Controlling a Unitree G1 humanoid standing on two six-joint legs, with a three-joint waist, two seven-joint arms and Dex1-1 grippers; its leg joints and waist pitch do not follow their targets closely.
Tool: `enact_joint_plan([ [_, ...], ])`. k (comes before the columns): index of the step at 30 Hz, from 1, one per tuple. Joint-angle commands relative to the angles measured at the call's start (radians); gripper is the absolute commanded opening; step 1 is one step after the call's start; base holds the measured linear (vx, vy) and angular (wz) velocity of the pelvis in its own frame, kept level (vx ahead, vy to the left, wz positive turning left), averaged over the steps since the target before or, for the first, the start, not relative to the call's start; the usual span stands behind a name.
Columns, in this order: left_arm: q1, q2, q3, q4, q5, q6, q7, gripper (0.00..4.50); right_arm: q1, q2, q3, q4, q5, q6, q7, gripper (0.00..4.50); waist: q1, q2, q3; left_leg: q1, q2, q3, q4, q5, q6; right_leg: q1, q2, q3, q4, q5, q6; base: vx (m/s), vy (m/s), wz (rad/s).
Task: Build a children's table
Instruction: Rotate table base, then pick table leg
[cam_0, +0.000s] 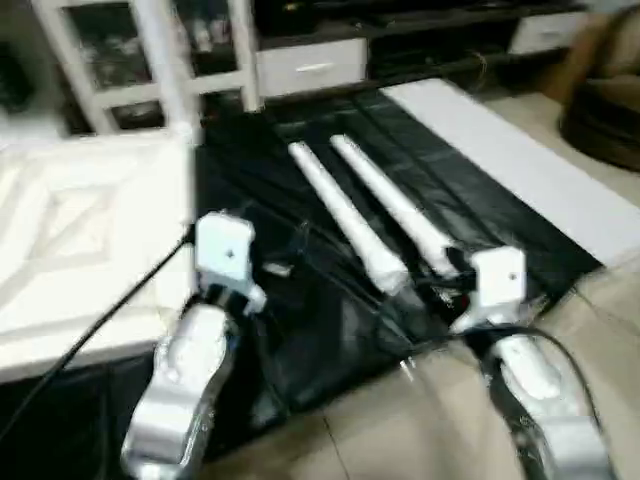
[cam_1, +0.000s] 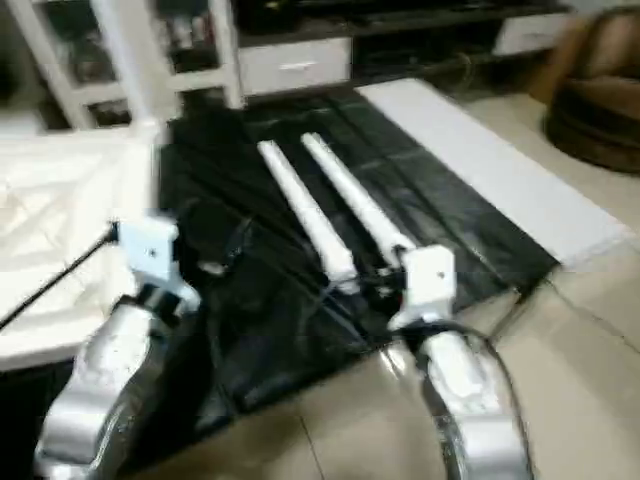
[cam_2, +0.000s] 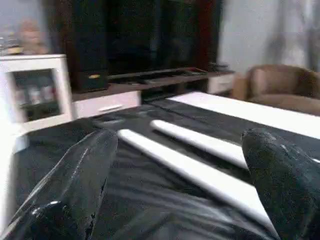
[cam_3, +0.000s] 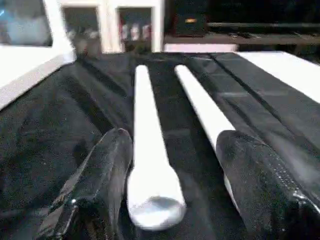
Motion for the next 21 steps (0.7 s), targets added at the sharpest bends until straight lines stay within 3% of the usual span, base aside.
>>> enact_joint_plan([
  [1,0.009,0.014,0.012,-0.017,0.01,0.009,0.011,4.37,-0.032,-0.004,0.03,0.007,-0.012,0.012,0.026,3.02,-0.01,0.015,-0.047,0.078,-0.004,-0.085,-0.098,0.278,0.279,0.008,0.041,-0.039,0.001,-0.208,-0.166,0.191,-0.016,0.91],
  [2,0.011,0.014,0.012,-0.024,0.007,0.01,0.011,4.37,-0.04,-0.013,0.036,0.01,-0.017,0.013,0.035,3.02,-0.045,0.014,-0.04,0.166,0.035,-0.175,-0.119,0.227,0.369,-0.086,0.066,-0.038,0.084,-0.258,-0.088,0.214,-0.08,0.64],
  [3,0.011,0.017,0.013,-0.033,0.009,0.016,0.011,4.37,-0.054,-0.015,0.029,0.014,-0.012,0.014,0.036,3.02,-0.037,0.011,-0.052,0.226,0.078,-0.257,-0.103,0.319,0.433,-0.161,0.045,0.001,0.171,-0.26,0.04,0.214,-0.08,0.64],
  [4,0.014,0.012,0.019,-0.045,-0.018,0.023,-0.001,4.37,-0.067,-0.016,0.017,0.014,0.011,0.038,0.042,3.02,-0.045,-0.012,-0.051,0.233,0.127,-0.212,-0.102,0.484,0.272,-0.238,-0.011,0.045,0.2,-0.118,0.071,0.211,-0.112,0.36],
  [5,0.016,0.014,0.02,-0.059,-0.044,0.049,-0.018,4.37,-0.081,-0.029,0.016,0.013,0.012,0.057,0.05,3.02,-0.025,-0.032,-0.052,0.187,0.085,-0.137,-0.109,0.653,0.185,-0.253,-0.039,0.078,0.17,0.1,0.019,0.137,-0.118,0.06],
  [6,0.017,0.016,0.021,-0.069,-0.061,0.067,-0.029,4.37,-0.089,-0.04,0.016,0.01,0.011,0.07,0.056,3.02,-0.02,-0.062,-0.066,0.182,0.028,-0.111,-0.073,0.675,0.139,-0.237,-0.061,0.113,0.102,0.24,-0.036,0.137,-0.118,0.06],
  [7,0.017,0.016,0.021,-0.069,-0.062,0.068,-0.029,4.37,-0.09,-0.04,0.016,0.009,0.011,0.071,0.056,3.02,0.034,-0.126,-0.092,-0.011,-0.153,-0.009,0.064,0.427,0.065,0.005,-0.097,0.249,0.079,0.579,-0.13,0.079,-0.024,0.26],
  [8,0.016,0.022,0.02,-0.08,-0.079,0.093,-0.046,4.37,-0.108,-0.064,0.023,0.004,0.004,0.096,0.07,3.02,0.079,-0.143,-0.077,-0.09,-0.095,-0.016,0.122,0.227,-0.036,0.041,-0.149,0.307,0.085,1.271,-0.248,0.054,0.022,0.28],
  [9,0.014,0.038,0.015,-0.097,-0.104,0.115,-0.077,4.37,-0.138,-0.086,0.02,-0.008,-0.012,0.124,0.063,3.02,0.079,-0.143,-0.077,-0.09,-0.095,-0.016,0.122,0.227,-0.036,0.041,-0.149,0.307,0.085,1.271,-0.248,0.117,0.041,0.43],
  [10,0.014,0.039,0.015,-0.098,-0.105,0.116,-0.079,4.37,-0.14,-0.087,0.019,-0.009,-0.013,0.126,0.063,3.02,0.099,-0.14,-0.069,-0.091,-0.086,-0.005,0.041,0.318,-0.164,0.018,-0.057,0.194,0.144,1.882,-0.139,-0.055,0.013,0.11],
  [11,0.012,0.056,0.011,-0.116,-0.12,0.127,-0.108,4.37,-0.172,-0.103,0.006,-0.023,-0.019,0.167,0.051,3.02,0.107,-0.13,-0.066,-0.074,-0.085,-0.005,0.018,0.35,-0.172,-0.006,-0.046,0.162,0.123,1.802,-0.101,-0.215,0.001,-0.01],
  [12,0.017,0.075,0.007,-0.129,-0.14,0.164,-0.133,4.37,-0.202,-0.113,-0.017,-0.021,0.017,0.245,0.055,3.02,0.102,-0.084,-0.046,-0.056,-0.065,-0.012,-0.053,0.445,-0.168,-0.047,-0.02,0.111,0.076,1.374,-0.055,-0.278,-0.019,-0.15],
  [13,0.021,0.087,0.005,-0.134,-0.152,0.19,-0.146,4.37,-0.218,-0.119,-0.031,-0.017,0.047,0.296,0.061,3.02,0.105,-0.049,-0.049,-0.065,-0.034,-0.019,-0.082,0.454,-0.152,-0.036,-0.029,0.1,0.07,1.152,-0.038,-0.247,-0.026,-0.29],
  [14,0.023,0.094,0.004,-0.138,-0.16,0.208,-0.154,4.4,-0.229,-0.123,-0.039,-0.014,0.066,0.328,0.066,3.28,0.11,-0.02,-0.038,-0.055,0.125,-0.067,-0.109,0.254,-0.065,-0.055,-0.037,0.088,0.061,0.429,0.05,-0.067,-0.041,0.08],
  [15,0.024,0.102,0.003,-0.143,-0.166,0.221,-0.163,4.4,-0.246,-0.13,-0.054,-0.003,0.074,0.356,0.061,3.28,0.109,-0.023,-0.047,-0.022,0.179,-0.088,-0.11,0.182,-0.031,-0.069,-0.063,0.103,0.066,0.243,0.015,-0.067,-0.041,0.08],
  [16,0.024,0.106,0.002,-0.146,-0.17,0.231,-0.169,4.4,-0.257,-0.134,-0.063,0.004,0.08,0.376,0.058,3.28,0.104,-0.03,-0.031,-0.024,0.192,-0.084,-0.134,0.087,-0.025,-0.071,-0.076,0.111,0.059,0.119,-0.039,-0.008,-0.017,0.38],
  [17,0.021,0.118,0.001,-0.152,-0.173,0.245,-0.18,4.4,-0.284,-0.146,-0.084,0.027,0.086,0.407,0.051,3.35,0.111,-0.044,-0.014,-0.029,0.115,-0.007,-0.131,-0.143,-0.159,-0.069,-0.087,0.127,0.005,-0.066,-0.162,-0.068,0.034,0.21],
  [18,0.016,0.128,0.0,-0.156,-0.184,0.264,-0.193,4.4,-0.31,-0.159,-0.099,0.052,0.092,0.439,0.052,3.4,0.112,-0.055,-0.004,-0.03,0.09,0.01,-0.123,-0.198,-0.207,-0.068,-0.091,0.13,-0.013,-0.199,-0.179,-0.068,0.034,0.21],
  [19,0.016,0.128,0.0,-0.156,-0.184,0.264,-0.193,4.4,-0.31,-0.159,-0.099,0.052,0.092,0.439,0.052,3.57,0.115,-0.065,-0.004,-0.026,0.076,0.021,-0.113,-0.205,-0.233,-0.067,-0.094,0.13,-0.028,-0.333,-0.173,-0.08,0.054,0.12],
  [20,0.007,0.148,-0.005,-0.156,-0.185,0.285,-0.211,4.4,-0.338,-0.179,-0.105,0.088,0.083,0.462,0.057,3.57,0.126,-0.071,-0.008,-0.027,0.076,0.034,-0.108,-0.146,-0.236,-0.067,-0.094,0.132,-0.042,-0.454,-0.137,-0.076,0.057,0.06],
  [21,0.007,0.149,-0.005,-0.156,-0.185,0.286,-0.212,4.4,-0.339,-0.179,-0.105,0.089,0.083,0.462,0.057,3.76,0.125,-0.061,-0.01,-0.03,0.086,0.035,-0.121,-0.116,-0.241,-0.071,-0.084,0.126,-0.036,-0.439,-0.126,-0.076,0.057,0.06],
])
